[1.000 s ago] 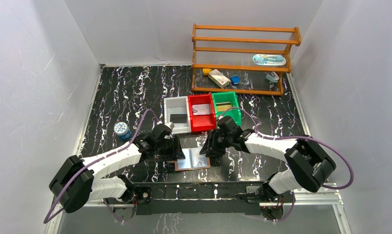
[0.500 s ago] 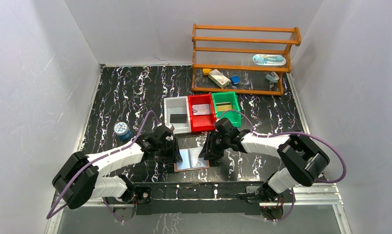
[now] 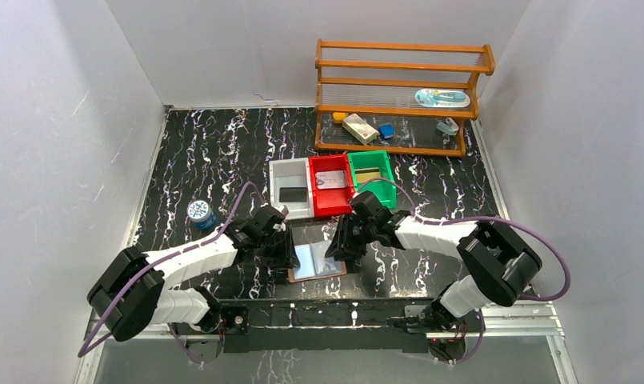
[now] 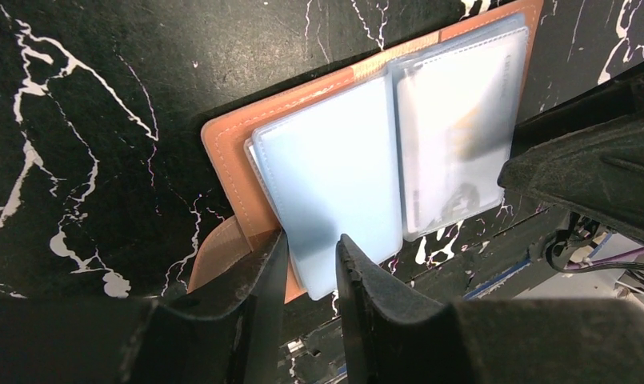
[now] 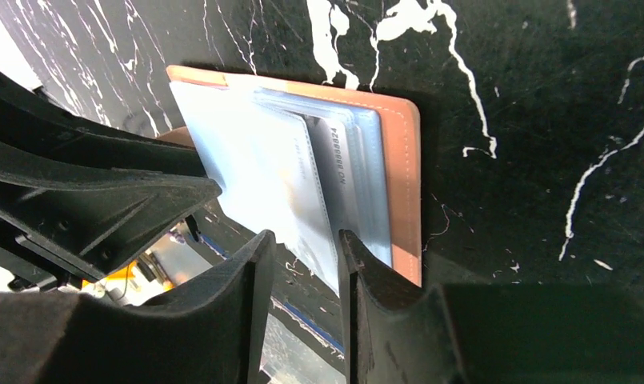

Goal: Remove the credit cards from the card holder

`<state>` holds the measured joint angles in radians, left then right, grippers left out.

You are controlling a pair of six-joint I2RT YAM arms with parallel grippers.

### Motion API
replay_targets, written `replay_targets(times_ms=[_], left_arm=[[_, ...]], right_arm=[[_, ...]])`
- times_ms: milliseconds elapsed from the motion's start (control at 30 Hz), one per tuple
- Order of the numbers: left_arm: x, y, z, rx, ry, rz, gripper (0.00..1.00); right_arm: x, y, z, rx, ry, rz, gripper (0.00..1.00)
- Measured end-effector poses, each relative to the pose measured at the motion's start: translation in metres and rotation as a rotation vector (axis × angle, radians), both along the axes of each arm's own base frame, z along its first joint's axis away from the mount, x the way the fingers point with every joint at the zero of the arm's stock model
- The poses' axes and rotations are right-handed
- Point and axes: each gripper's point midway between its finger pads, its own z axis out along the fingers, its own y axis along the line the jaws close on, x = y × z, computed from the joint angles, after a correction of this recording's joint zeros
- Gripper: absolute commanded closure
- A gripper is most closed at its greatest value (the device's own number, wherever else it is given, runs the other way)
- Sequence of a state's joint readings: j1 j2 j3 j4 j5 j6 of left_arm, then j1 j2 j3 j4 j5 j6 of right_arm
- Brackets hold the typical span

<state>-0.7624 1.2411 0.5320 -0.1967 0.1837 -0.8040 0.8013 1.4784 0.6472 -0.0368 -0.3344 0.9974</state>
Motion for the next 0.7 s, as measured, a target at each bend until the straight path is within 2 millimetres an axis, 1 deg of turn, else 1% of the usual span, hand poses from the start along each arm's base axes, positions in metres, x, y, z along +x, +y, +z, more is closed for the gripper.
replay_targets(times_ms=[133, 267, 433, 700], left_arm=[[0.0, -0.002, 0.001, -0.008, 0.0, -0.004, 0.73], [0.0, -0.003, 0.002, -0.014, 0.0, -0.006, 0.74], [-0.001, -0.003, 0.001, -0.015, 0.003, -0.008, 0.74], [-0.001, -0.003, 0.001, -0.014, 0.004, -0.007, 0.75]], right_arm=[[0.005, -0.001, 0.004, -0.038, -0.017, -0.006, 0.53], [0.008, -0.002, 0.01, -0.048, -0.044, -0.008, 0.58], [0.008, 0.001, 0.016, -0.033, -0.056, 0.001, 0.64], [0.003, 0.01, 0.026, 0.009, -0.061, 0.037, 0.65]])
